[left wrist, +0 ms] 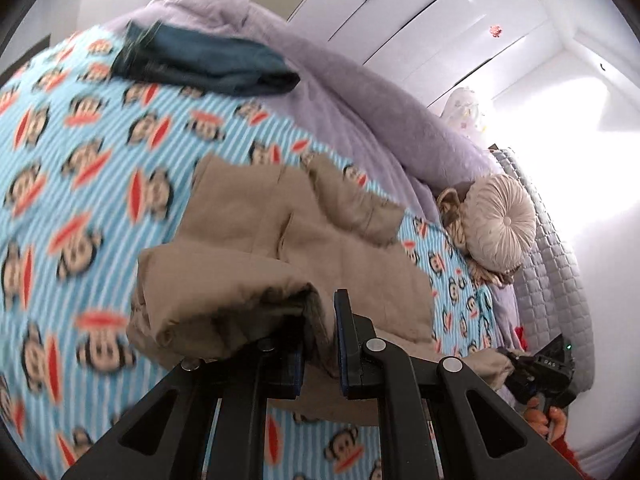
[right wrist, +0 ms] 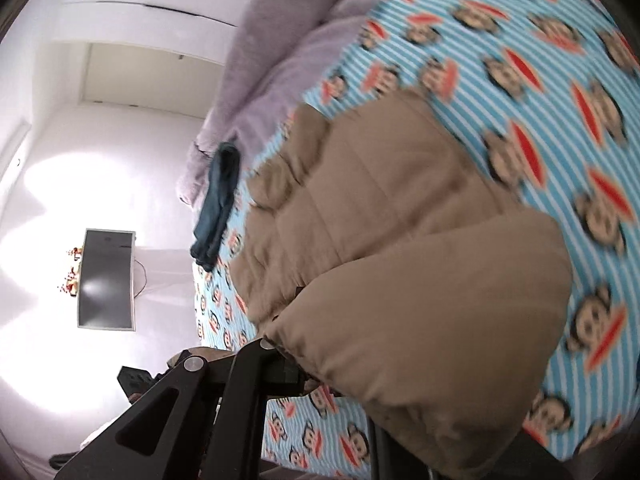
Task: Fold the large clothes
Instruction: 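Carry the held hem over the body toward the collar with both tools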
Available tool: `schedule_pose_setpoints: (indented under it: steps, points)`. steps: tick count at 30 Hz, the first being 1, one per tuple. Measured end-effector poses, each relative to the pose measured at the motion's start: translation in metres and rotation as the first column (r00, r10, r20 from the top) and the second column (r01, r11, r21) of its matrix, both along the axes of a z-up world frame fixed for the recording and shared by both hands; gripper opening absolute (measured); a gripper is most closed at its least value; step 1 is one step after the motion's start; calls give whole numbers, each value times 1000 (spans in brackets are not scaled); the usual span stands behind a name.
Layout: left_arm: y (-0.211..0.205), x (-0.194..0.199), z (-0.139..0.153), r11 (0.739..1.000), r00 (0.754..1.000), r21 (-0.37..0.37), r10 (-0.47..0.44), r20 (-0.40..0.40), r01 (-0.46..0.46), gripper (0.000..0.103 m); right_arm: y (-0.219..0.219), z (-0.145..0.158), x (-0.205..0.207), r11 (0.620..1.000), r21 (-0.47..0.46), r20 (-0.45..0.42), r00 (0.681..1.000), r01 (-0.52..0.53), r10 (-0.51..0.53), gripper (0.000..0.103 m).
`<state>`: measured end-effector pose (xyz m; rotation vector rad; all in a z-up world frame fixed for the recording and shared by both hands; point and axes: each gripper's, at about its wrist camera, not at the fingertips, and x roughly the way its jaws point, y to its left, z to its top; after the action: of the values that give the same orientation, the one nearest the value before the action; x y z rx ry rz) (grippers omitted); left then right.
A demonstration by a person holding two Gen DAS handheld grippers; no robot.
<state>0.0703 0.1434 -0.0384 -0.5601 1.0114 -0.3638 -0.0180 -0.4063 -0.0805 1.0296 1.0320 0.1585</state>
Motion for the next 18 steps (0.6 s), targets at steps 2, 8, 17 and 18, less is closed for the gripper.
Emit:
schedule_pose_setpoints:
  steps: [2,8,17,18]
  points:
    - [-4,22,6,1000,1000,28,1,11,-1,14,-1,8,23,1000,-15,16,1000,-6,7,8]
    - [-12,74,14,996,1000,86,11,10,-11,14,-7,21,86,996,-77,34,998,-41,44,8]
    - [-32,158,-17,978,999,206,0,-52,11,14,-13,-6,173,987,-133,-38,996,-89,85,8]
    - [-34,166,-23,976,998,219,1,-55,11,14,-13,-11,181,986,-138,-46,995,-92,86,8]
